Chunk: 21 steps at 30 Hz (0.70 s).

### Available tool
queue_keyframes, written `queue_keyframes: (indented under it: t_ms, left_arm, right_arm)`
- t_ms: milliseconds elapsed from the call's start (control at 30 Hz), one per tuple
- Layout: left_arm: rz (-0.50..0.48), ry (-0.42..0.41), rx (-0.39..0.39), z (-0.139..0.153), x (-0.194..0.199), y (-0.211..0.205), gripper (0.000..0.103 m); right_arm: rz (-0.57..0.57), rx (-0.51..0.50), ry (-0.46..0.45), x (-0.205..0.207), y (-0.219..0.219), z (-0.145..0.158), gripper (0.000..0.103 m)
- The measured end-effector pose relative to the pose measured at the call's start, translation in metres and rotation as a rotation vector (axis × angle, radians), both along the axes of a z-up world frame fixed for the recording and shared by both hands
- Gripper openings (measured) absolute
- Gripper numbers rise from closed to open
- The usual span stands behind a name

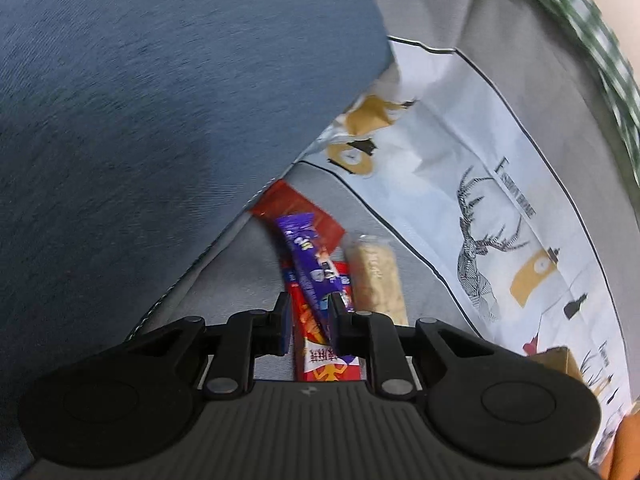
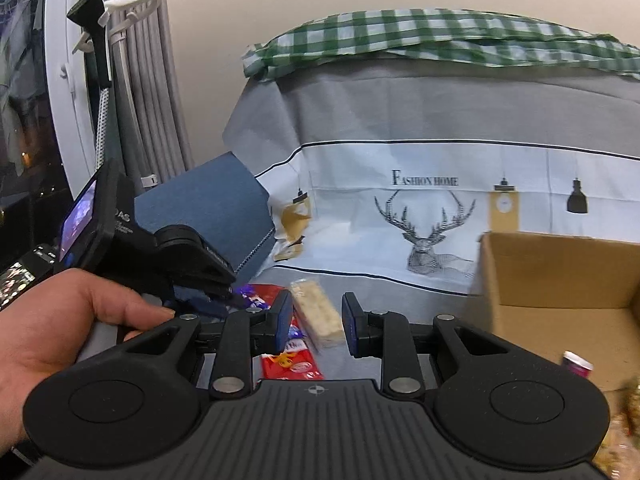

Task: Organize snacks
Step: 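Grasp the purple candy bar with the left tool while the right tool grasps the pale rice bar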

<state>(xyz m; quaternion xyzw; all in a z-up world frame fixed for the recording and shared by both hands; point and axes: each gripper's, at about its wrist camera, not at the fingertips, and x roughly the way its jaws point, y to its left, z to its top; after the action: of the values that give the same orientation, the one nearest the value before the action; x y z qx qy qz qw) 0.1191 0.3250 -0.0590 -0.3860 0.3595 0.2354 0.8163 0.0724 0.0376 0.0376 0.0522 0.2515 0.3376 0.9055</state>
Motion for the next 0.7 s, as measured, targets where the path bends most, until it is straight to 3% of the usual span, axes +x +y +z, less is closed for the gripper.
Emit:
queue_keyframes:
  t_ms: [400, 600, 700]
  left_arm:
    - [0.04, -0.011, -0.047, -0.007, 0.003, 0.005, 0.028]
    - [0.029, -0.031, -0.076, -0.011, 0.011, 0.006, 0.038]
    - [0.036, -0.026, -0.085, -0.013, 0.013, 0.008, 0.041]
  right_arm:
    - [-0.12, -0.063, 0.14, 0.061, 0.06, -0.049, 0.03]
    - [-0.064, -0.144, 0.23, 0.089, 0.091, -0.081, 0.052]
    - [-0.049, -0.175, 0.232, 0.097, 0.104, -0.089, 0.065]
